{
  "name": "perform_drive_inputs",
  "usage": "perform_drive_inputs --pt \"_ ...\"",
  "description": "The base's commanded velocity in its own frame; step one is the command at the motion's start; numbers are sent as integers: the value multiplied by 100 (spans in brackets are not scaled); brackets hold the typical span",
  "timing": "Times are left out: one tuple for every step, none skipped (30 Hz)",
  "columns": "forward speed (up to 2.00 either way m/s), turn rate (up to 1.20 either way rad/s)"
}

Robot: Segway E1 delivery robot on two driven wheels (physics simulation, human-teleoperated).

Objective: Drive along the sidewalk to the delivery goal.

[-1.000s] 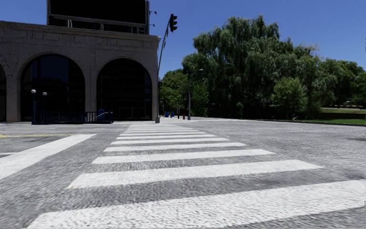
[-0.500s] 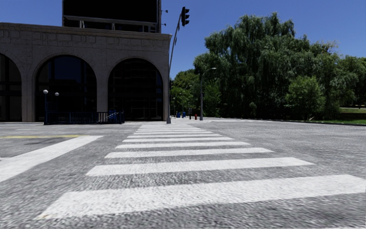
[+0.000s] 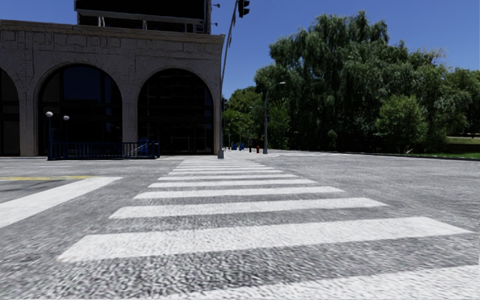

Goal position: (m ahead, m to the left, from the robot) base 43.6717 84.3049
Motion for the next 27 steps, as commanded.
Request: perform_drive_inputs --pt "164 0" --pt "177 0" --pt "182 0" --pt "188 0" --pt "188 0" --pt "192 0" --pt "197 0" --pt "199 0" --pt "199 0" --pt "199 0" --pt "199 0" --pt "199 0" --pt "199 0" --pt "199 0" --pt "199 0" --pt "199 0" --pt "199 0" --pt "199 0" --pt "199 0" --pt "199 0" --pt "199 0" --pt "199 0" --pt "199 0" --pt "199 0" --pt "199 0" --pt "199 0" --pt "199 0"
